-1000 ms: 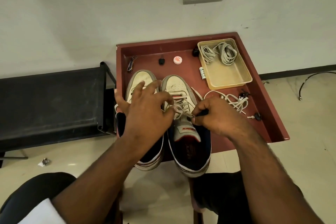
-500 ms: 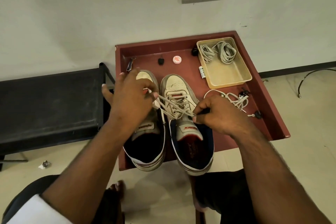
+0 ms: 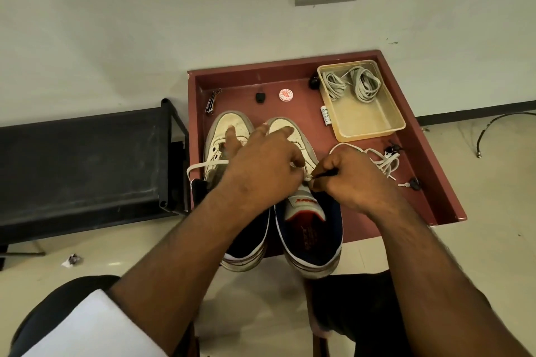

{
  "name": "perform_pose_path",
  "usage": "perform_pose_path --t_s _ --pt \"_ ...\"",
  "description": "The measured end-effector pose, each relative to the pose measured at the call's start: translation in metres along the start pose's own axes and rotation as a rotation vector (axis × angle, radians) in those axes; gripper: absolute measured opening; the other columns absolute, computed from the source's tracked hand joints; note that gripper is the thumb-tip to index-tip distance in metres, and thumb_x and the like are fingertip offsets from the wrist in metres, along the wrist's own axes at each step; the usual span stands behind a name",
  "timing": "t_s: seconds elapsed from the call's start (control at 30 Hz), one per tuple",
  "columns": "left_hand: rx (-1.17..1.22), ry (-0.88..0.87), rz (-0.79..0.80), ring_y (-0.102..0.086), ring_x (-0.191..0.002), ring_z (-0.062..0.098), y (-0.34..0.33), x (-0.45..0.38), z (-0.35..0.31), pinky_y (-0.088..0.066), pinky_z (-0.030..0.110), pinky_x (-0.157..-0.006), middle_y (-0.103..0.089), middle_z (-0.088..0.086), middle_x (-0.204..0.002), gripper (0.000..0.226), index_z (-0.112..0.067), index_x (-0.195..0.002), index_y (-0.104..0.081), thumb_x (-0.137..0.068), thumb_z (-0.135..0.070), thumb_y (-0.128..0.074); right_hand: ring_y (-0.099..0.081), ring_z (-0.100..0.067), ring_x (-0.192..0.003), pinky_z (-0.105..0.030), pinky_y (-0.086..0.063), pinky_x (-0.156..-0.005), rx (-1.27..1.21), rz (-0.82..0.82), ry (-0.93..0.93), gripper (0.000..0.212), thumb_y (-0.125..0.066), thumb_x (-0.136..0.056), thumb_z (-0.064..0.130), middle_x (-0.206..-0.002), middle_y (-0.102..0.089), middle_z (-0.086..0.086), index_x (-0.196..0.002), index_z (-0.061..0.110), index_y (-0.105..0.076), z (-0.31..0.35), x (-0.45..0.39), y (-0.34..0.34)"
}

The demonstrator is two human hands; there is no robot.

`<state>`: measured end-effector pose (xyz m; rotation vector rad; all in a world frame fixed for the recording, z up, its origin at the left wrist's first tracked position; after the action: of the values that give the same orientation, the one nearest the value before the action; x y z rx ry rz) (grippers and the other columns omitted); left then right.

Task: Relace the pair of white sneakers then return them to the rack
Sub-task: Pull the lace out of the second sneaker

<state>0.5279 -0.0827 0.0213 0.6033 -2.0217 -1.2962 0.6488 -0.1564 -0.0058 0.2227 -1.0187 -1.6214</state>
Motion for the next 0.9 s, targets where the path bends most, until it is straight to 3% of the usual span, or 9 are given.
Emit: perform_pose_path --t_s 0.1,0.2,0.3,0.4,0.5,0.6,0.73,0.83,0.9 --pt "-0.113 -0.029 -0.033 -0.003 -0.151 0.024 -0.011 0.007 -0.012 0.012 0.068 -0.11 -0.024 -0.011 -0.16 0.02 -0.039 -0.111 -0.069 -0.093 -0.038 -0.06 -0.065 -0.005 -0.069 -0.02 -0.047 -0.066 -0.018 -0.003 -0.01 0.011 -0.077 -0.077 0.015 -0.074 -0.072 0.008 -0.086 0.021 -0.078 -0.001 0.001 0.0" --pt "-0.036 0.037 -0.111 -0.006 -0.151 0.018 -0.003 0.008 -0.005 0.013 0.065 -0.112 -0.027 -0.015 -0.157 0.014 -0.037 -0.104 -0.07 -0.093 -0.033 -0.061 -0.066 -0.007 -0.067 -0.022 -0.049 -0.064 -0.05 0.007 -0.022 0.004 -0.077 -0.079 0.019 -0.07 -0.071 0.008 -0.083 0.02 -0.078 -0.003 0.001 0.0" --pt "0.02 0.234 -0.323 -0.026 -0.145 0.019 0.031 0.011 0.041 0.006 0.065 -0.114 -0.044 -0.008 -0.145 0.014 -0.032 -0.098 -0.067 -0.092 -0.022 -0.061 -0.066 -0.006 -0.066 -0.022 -0.047 -0.064 -0.06 0.018 -0.013 0.003 -0.077 -0.079 0.018 -0.07 -0.071 0.009 -0.083 0.018 -0.079 -0.005 0.0 0.0" --pt "0.062 0.473 -0.535 -0.05 -0.122 0.027 0.061 0.026 0.108 -0.01 0.072 -0.11 -0.058 0.0 -0.116 0.013 -0.023 -0.09 -0.065 -0.09 -0.014 -0.057 -0.066 -0.007 -0.067 -0.024 -0.051 -0.067 -0.053 0.023 -0.001 0.004 -0.076 -0.08 0.017 -0.071 -0.071 0.01 -0.083 0.018 -0.079 -0.004 0.0 -0.001" --pt "0.074 0.589 -0.419 -0.041 -0.133 0.034 0.051 0.03 0.134 -0.008 0.077 -0.107 -0.053 0.005 -0.129 0.015 -0.021 -0.105 -0.065 -0.093 -0.018 -0.057 -0.066 -0.007 -0.067 -0.025 -0.052 -0.068 -0.043 0.022 0.019 0.004 -0.077 -0.079 0.016 -0.07 -0.07 0.009 -0.082 0.018 -0.078 -0.002 -0.001 -0.003" --pt "0.094 0.428 -0.327 -0.012 -0.15 0.032 0.032 0.019 0.1 0.001 0.073 -0.11 -0.026 0.001 -0.158 0.037 -0.033 -0.131 -0.051 -0.095 -0.027 -0.056 -0.065 -0.007 -0.066 -0.022 -0.048 -0.063 -0.04 0.013 0.016 0.004 -0.077 -0.078 0.014 -0.069 -0.069 0.007 -0.081 0.018 -0.077 -0.001 -0.001 -0.004" --pt "0.102 0.14 -0.177 0.005 -0.152 0.022 0.013 0.008 0.026 0.016 0.065 -0.11 -0.014 -0.01 -0.163 0.023 -0.045 -0.116 -0.063 -0.093 -0.046 -0.058 -0.061 -0.001 -0.063 -0.012 -0.039 -0.056 -0.014 0.015 0.009 0.007 -0.076 -0.08 0.014 -0.066 -0.064 0.013 -0.086 0.017 -0.077 -0.001 -0.001 -0.004" --pt "0.098 0.121 -0.041 0.004 -0.152 0.025 -0.012 0.012 0.002 0.013 0.069 -0.11 -0.01 -0.008 -0.164 0.027 -0.042 -0.117 -0.064 -0.09 -0.042 -0.06 -0.06 0.001 -0.063 -0.007 -0.037 -0.052 -0.008 0.025 0.014 0.01 -0.076 -0.08 0.014 -0.066 -0.064 0.013 -0.089 0.017 -0.078 -0.001 0.0 -0.003" --pt "-0.005 0.124 -0.044 0.002 -0.151 0.029 -0.024 0.017 -0.003 0.009 0.071 -0.109 -0.013 -0.004 -0.164 0.03 -0.039 -0.123 -0.061 -0.093 -0.038 -0.056 -0.06 0.002 -0.064 -0.004 -0.036 -0.05 -0.007 0.034 0.013 0.011 -0.075 -0.081 0.014 -0.069 -0.065 0.013 -0.091 0.017 -0.078 -0.001 0.0 -0.004"
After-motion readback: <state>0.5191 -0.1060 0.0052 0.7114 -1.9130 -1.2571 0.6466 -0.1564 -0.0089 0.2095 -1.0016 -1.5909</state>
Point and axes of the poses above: each hand's wrist, its own x-axis away from the middle knuckle, its own y-axis out of the back of the hand, z = x × y, the point moved 6 cm from there along -x, towards the middle knuckle
